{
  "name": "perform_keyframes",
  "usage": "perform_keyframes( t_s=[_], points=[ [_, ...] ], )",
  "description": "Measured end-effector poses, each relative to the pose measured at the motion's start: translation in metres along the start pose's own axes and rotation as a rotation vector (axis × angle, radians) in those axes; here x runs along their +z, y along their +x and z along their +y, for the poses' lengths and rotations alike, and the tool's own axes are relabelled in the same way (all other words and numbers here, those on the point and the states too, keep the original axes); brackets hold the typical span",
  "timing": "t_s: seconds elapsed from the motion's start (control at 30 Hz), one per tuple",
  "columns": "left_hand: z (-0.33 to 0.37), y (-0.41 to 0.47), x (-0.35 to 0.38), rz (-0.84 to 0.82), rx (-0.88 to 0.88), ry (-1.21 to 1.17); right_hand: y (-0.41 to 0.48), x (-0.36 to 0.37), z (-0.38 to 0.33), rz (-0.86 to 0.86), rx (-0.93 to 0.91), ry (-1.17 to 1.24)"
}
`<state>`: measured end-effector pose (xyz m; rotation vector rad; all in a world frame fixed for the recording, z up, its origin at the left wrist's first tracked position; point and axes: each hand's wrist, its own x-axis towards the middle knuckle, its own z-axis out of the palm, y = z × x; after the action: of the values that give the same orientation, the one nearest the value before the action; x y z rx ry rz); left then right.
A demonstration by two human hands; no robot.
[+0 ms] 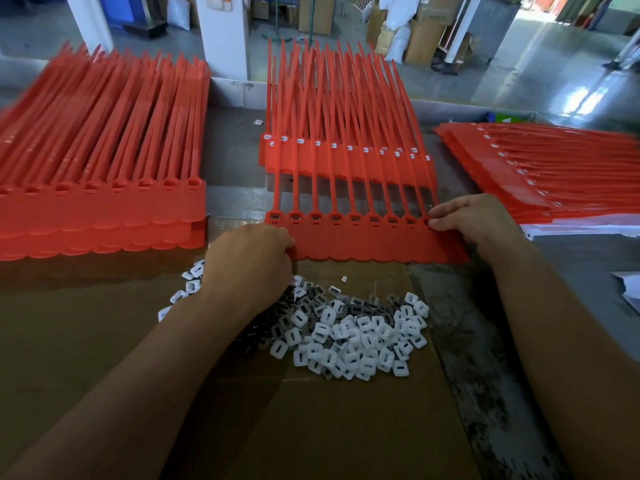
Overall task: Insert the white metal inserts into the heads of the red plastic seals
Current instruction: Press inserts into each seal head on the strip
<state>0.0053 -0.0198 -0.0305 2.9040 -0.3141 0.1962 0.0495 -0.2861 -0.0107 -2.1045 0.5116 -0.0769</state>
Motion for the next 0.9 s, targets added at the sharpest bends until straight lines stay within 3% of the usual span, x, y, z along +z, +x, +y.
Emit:
perform_keyframes(
  t_s=[0.17, 0.3, 0.47, 0.63, 0.9],
  points=[
    [0.0, 0.0, 0.0, 0.005, 0.004, -0.003, -0.003, -0.001, 0.002, 0.008, -0.06, -0.038],
    [0.0, 0.0, 0.0, 0.003, 0.003, -0.002, -0.015, 0.001, 0.001, 0.079, -0.264, -0.242],
    [0.0, 0.0, 0.001, 0.009, 0.004, 0.007, -0.049, 0.007, -0.015, -0.194, -0.452, -0.293],
    [0.0, 0.001, 0.001, 0.007, 0.003, 0.004, -0.073, 0.019, -0.021, -0.562, -0.472, -0.473],
    [0.0, 0.001, 0.001, 0.001, -0.008, 0.007, -0.075, 0.032, -0.014, -0.591, -0.465, -0.522]
  ],
)
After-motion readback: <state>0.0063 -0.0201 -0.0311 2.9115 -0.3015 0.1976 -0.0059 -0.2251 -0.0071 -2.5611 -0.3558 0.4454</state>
